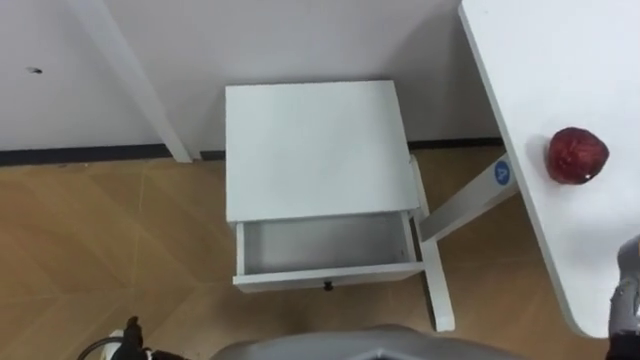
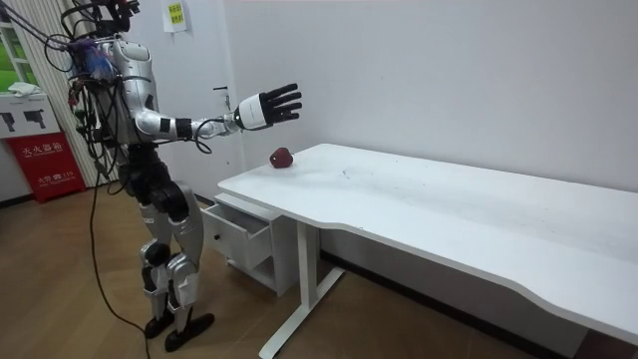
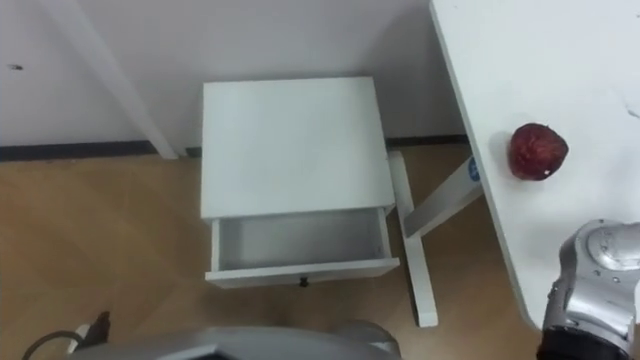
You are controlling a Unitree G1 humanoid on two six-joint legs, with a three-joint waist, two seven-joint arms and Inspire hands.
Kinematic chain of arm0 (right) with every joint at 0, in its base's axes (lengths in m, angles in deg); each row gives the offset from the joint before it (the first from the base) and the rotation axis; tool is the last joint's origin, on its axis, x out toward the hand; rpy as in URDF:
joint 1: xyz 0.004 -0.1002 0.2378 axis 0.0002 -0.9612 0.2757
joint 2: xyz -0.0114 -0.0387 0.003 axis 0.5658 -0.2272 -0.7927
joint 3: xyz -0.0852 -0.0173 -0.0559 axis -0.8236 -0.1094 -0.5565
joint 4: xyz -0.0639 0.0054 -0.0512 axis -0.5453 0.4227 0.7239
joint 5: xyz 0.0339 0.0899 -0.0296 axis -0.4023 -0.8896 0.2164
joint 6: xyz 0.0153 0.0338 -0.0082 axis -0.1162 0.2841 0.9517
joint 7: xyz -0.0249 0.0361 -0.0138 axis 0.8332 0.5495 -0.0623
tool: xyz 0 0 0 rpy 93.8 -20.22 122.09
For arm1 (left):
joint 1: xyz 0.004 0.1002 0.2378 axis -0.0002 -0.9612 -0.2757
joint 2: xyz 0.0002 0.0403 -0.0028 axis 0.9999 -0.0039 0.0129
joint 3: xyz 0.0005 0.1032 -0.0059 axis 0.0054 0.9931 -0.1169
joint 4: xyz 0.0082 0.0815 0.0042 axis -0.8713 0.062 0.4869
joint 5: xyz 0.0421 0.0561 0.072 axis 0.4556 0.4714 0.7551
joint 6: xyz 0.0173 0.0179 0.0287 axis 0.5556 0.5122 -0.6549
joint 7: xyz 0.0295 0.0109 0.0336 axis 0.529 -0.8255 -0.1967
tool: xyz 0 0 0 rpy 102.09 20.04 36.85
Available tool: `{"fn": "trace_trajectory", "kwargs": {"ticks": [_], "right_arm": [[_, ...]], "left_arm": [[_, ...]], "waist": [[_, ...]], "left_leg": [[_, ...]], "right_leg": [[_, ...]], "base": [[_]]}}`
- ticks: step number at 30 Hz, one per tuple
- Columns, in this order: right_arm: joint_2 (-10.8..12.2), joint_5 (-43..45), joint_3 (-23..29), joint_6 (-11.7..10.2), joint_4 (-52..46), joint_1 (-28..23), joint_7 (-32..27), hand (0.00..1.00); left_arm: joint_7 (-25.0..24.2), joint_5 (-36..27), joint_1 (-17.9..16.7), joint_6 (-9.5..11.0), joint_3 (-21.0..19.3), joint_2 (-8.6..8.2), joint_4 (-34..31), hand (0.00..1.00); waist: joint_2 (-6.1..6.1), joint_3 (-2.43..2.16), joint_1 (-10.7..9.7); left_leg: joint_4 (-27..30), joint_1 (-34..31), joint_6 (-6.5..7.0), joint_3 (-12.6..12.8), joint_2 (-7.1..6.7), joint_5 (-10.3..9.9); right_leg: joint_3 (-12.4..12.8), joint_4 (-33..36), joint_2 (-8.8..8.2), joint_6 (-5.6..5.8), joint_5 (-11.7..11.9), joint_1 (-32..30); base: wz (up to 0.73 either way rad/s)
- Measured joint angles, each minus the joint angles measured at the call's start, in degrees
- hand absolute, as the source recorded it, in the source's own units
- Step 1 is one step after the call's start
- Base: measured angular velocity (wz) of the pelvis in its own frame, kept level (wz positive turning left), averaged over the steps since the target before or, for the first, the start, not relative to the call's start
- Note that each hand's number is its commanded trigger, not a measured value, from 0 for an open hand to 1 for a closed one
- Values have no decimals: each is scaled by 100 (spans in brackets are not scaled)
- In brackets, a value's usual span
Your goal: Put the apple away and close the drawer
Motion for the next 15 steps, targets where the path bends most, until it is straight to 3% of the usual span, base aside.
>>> {"fn": "trace_trajectory", "kwargs": {"ticks": [3, 8, 15], "right_arm": [[1, 52, -324, 1, -69, -6, 316, 0], [2, 54, -776, 42, -73, -15, 970, 0], [39, 49, -854, 47, -50, -271, 1477, 0]], "left_arm": [[0, 3, -4, -2, 88, -27, -2, 0], [8, 1, -34, -3, 89, -115, -41, 0], [16, -6, -92, -1, 95, -122, -84, 0]], "waist": [[62, 5, 46], [172, -34, 62], [144, -25, 51]], "left_leg": [[-15, 55, -1, 16, 14, -1], [-17, 57, -2, 17, 20, -1], [-4, 156, -2, 17, 21, -1]], "right_leg": [[4, -58, 13, -4, 32, 67], [0, -54, 18, -7, 34, 69], [2, -131, 19, -9, 35, 221]], "base": [[-1], [0], [0]]}}
